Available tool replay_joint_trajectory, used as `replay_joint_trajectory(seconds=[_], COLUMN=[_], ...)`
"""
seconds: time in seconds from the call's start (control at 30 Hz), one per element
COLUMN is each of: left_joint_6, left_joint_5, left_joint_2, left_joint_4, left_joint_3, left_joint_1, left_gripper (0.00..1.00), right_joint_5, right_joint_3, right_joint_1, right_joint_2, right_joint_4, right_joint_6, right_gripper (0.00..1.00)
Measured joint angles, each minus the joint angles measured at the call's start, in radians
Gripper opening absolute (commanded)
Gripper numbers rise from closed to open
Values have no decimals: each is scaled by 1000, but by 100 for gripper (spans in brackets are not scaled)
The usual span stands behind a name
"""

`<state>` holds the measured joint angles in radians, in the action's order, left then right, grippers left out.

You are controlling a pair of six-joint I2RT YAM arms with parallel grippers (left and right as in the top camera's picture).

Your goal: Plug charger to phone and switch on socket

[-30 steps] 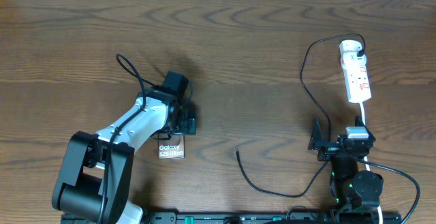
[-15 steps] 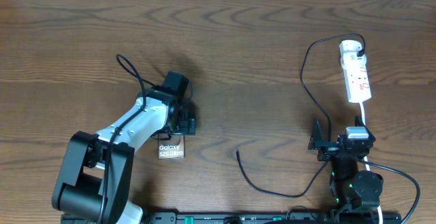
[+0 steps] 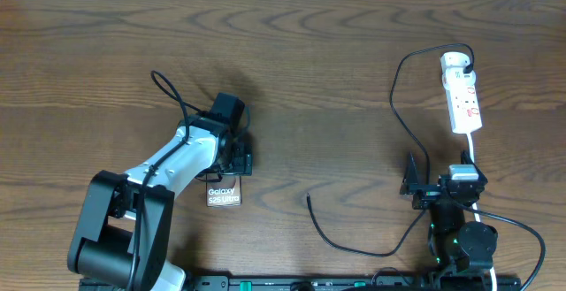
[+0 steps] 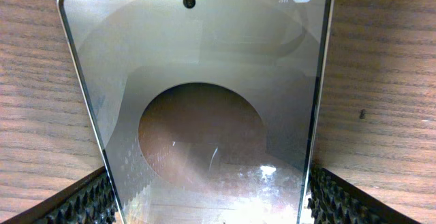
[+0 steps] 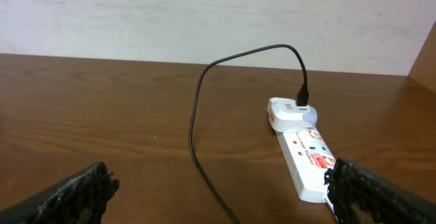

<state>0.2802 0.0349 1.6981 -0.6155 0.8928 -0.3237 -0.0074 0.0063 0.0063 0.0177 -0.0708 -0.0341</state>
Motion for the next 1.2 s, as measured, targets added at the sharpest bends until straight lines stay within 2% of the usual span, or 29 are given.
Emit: replay_joint_trajectory(seconds=[0.33, 0.4, 0.57, 0.87, 1.13, 1.2], left_joint_6=[0, 0, 0, 0, 0, 0], left_joint_5=[0, 0, 0, 0, 0, 0], left_joint_2=[0, 0, 0, -2, -2, -2], left_joint_4=[0, 0, 0, -1, -1, -1], left_joint_3=[0, 0, 0, 0, 0, 0], left_joint_1=[0, 0, 0, 0, 0, 0], left_gripper=[83, 79, 78, 69, 67, 61], right_joint_5=[0, 0, 0, 0, 0, 0], right_joint_3=[0, 0, 0, 0, 0, 0], right_joint_1=[0, 0, 0, 0, 0, 0], right_joint_2=[0, 0, 0, 0, 0, 0], right_joint_4=[0, 0, 0, 0, 0, 0], right_joint_6=[0, 0, 0, 0, 0, 0], right_gripper=[99, 99, 99, 99, 99, 99])
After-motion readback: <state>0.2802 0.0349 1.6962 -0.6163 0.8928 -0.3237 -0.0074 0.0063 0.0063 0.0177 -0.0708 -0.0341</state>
